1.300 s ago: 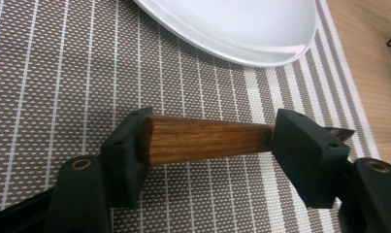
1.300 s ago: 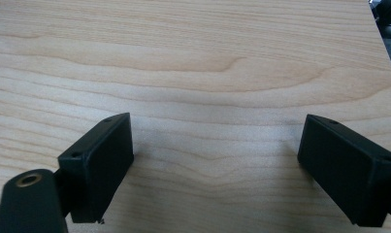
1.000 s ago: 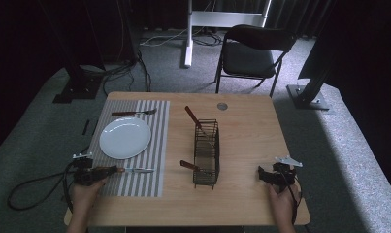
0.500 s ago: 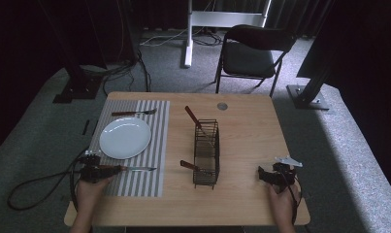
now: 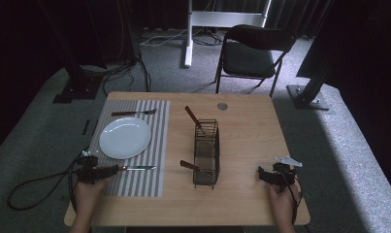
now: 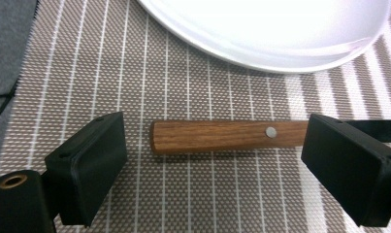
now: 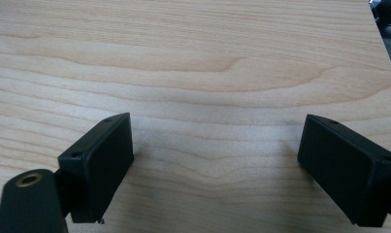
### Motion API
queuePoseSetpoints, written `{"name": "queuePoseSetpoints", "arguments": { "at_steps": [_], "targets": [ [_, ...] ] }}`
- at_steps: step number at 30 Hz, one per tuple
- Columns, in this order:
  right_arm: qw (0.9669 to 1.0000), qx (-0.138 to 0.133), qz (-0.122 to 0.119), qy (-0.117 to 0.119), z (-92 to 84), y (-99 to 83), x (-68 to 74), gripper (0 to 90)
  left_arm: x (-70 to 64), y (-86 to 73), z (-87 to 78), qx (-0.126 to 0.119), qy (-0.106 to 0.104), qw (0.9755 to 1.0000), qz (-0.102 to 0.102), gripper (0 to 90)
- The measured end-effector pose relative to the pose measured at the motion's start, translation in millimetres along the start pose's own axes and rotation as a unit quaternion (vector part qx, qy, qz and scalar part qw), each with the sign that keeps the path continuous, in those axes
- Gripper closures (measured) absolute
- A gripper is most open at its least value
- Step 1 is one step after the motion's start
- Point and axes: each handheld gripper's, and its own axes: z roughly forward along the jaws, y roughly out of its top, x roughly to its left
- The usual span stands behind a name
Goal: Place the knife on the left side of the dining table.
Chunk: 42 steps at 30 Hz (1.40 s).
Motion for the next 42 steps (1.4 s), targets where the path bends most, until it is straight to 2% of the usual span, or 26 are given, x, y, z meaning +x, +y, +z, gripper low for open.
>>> {"name": "queuePoseSetpoints", "arguments": {
  "at_steps": [2, 8, 14, 21, 28, 34, 42],
  "targets": [
    [1.0, 0.0, 0.0, 0.0, 0.0, 0.0, 0.0, 12.0, -1.4, -2.8, -3.2, -0.001, -0.018, 0.9998, 0.003, 9.4],
    [1.0, 0.0, 0.0, 0.0, 0.0, 0.0, 0.0, 12.0, -5.2, -15.8, -9.8, -0.016, -0.045, 0.9986, 0.021, 9.4],
    [1.0, 0.0, 0.0, 0.0, 0.0, 0.0, 0.0, 12.0, -8.4, -28.6, -14.3, -0.028, -0.061, 0.9966, 0.049, 9.4],
    [1.0, 0.0, 0.0, 0.0, 0.0, 0.0, 0.0, 12.0, -10.9, -41.1, -16.4, -0.033, -0.051, 0.9957, 0.069, 9.4],
    [1.0, 0.0, 0.0, 0.0, 0.0, 0.0, 0.0, 12.0, -14.2, -52.0, -19.4, -0.059, -0.034, 0.9929, 0.097, 9.3],
    [1.0, 0.0, 0.0, 0.0, 0.0, 0.0, 0.0, 12.0, -14.3, -59.4, -21.3, -0.068, -0.032, 0.9913, 0.108, 9.3],
    [1.0, 0.0, 0.0, 0.0, 0.0, 0.0, 0.0, 12.0, -13.1, -65.7, -24.7, -0.085, -0.018, 0.9897, 0.114, 9.3]
  ]
}}
